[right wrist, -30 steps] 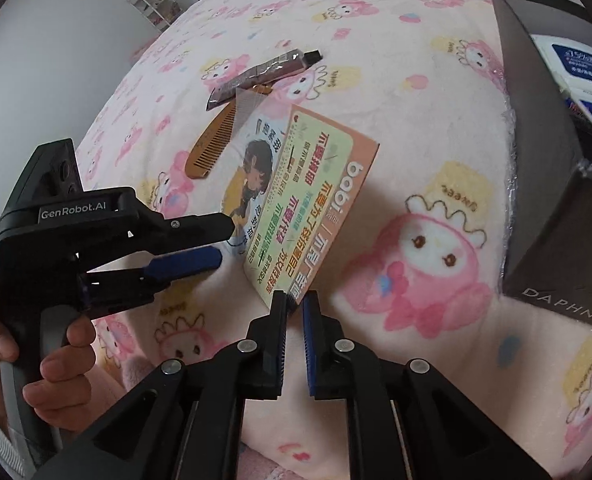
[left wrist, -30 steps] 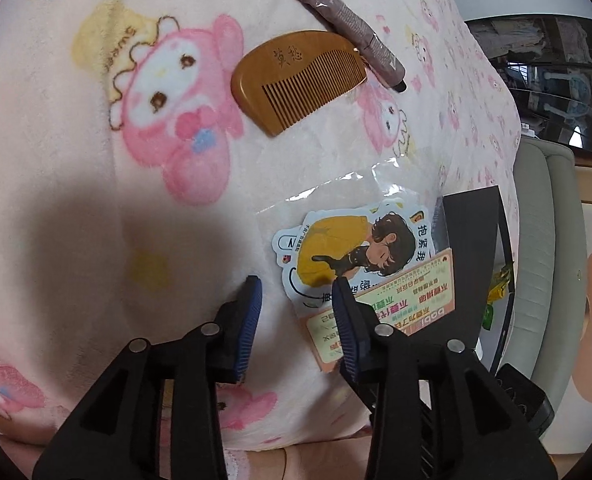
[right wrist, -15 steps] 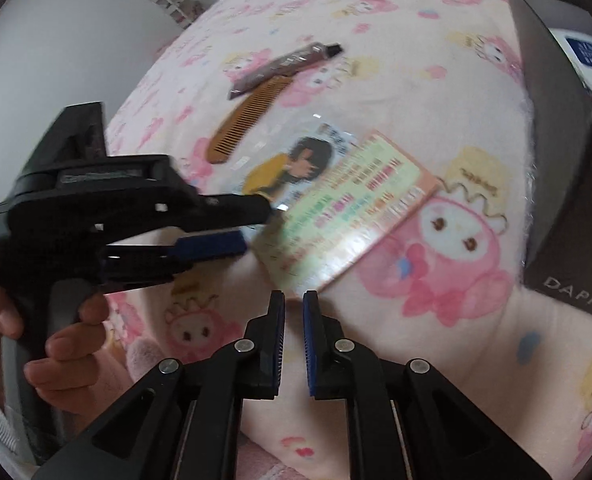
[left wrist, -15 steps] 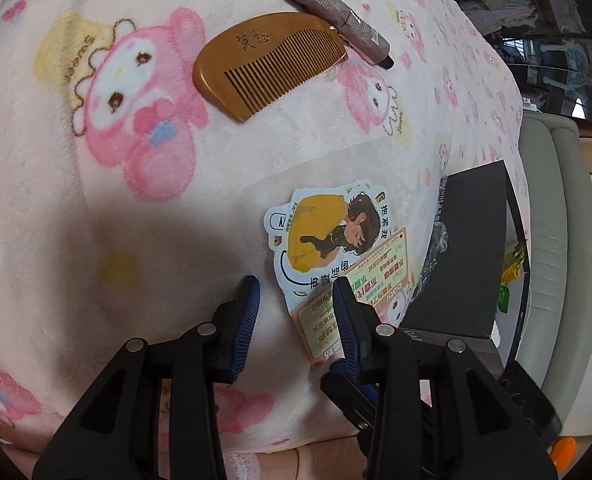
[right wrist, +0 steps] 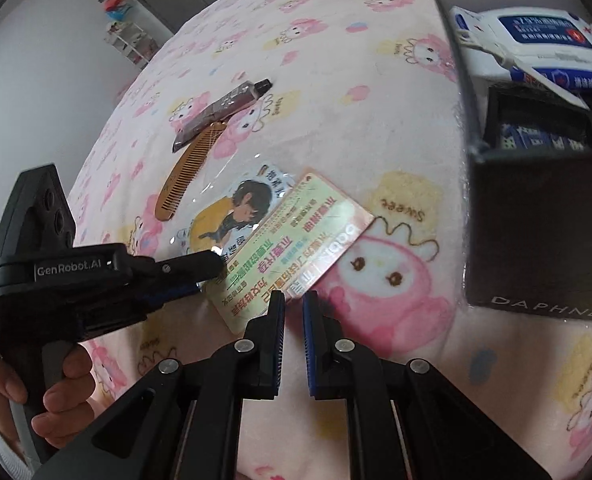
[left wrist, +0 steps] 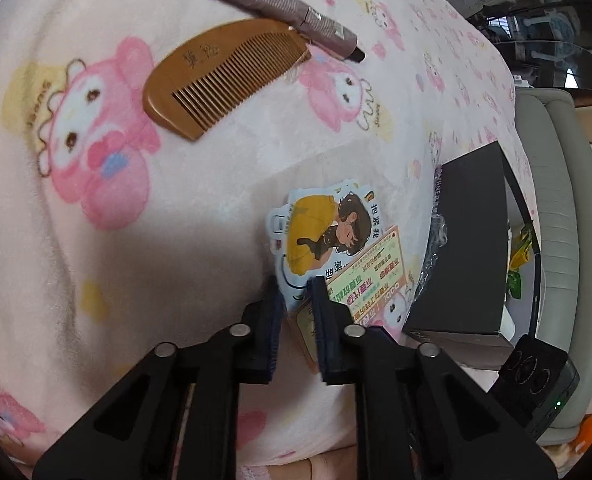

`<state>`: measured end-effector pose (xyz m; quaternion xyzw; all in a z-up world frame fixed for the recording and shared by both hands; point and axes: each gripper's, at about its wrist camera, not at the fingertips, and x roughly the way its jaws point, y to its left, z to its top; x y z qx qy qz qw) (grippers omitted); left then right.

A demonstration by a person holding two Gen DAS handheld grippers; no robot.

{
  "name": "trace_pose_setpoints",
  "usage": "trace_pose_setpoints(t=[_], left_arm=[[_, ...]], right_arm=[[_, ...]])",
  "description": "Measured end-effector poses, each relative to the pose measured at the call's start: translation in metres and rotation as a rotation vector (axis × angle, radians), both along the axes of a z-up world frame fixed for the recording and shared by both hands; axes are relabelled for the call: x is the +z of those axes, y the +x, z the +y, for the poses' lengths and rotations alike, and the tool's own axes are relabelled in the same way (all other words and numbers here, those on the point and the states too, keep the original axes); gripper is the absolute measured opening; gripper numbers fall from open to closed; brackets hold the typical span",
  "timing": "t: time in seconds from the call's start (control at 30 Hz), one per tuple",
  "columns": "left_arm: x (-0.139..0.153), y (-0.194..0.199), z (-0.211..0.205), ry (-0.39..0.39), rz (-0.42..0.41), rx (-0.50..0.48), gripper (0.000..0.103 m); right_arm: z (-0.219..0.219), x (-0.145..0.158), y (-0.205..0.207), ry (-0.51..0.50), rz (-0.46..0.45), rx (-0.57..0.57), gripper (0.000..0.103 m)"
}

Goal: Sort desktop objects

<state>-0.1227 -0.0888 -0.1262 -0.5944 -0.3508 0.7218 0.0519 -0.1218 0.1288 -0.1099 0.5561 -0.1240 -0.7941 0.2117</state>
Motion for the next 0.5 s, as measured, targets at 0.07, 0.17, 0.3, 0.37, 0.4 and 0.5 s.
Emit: trace_pose_setpoints(t=[0.07, 0.17, 0.3, 0.37, 0.4, 0.5], left_arm=[[0.006, 0.004, -0.005, -0.046, 0.009, 0.018, 0.012], [0.006, 0.006, -0.015, -0.088, 0.002, 0.056, 0.012], [0.002, 0.006, -0.024, -0.050, -0.015, 0.091, 0.021], [-0.001, 0.004, -0.020, 0.000, -0.014, 0.079, 0.054], [-0.003, 0.003, -0.016, 0.016, -0.015, 0.060, 0.055], [-0.003, -0.002, -0.007, -0.025, -0.019, 0.023, 0.053]], right_arm=[[-0.005, 0.005, 0.000, 0.027, 0.018, 0.003, 0.007], [-0.016, 0.008, -0.004, 0.082, -0.005, 0.025, 0.008], [-0.031, 0.020, -0.008, 0.137, 0.047, 0.070, 0.008], [-0.035, 0.024, -0.015, 0.164, 0.071, 0.063, 0.009], [-0.036, 0.022, -0.020, 0.164, 0.069, 0.059, 0.012], [-0.038, 0.010, -0.033, 0.196, 0.057, 0.044, 0.025]])
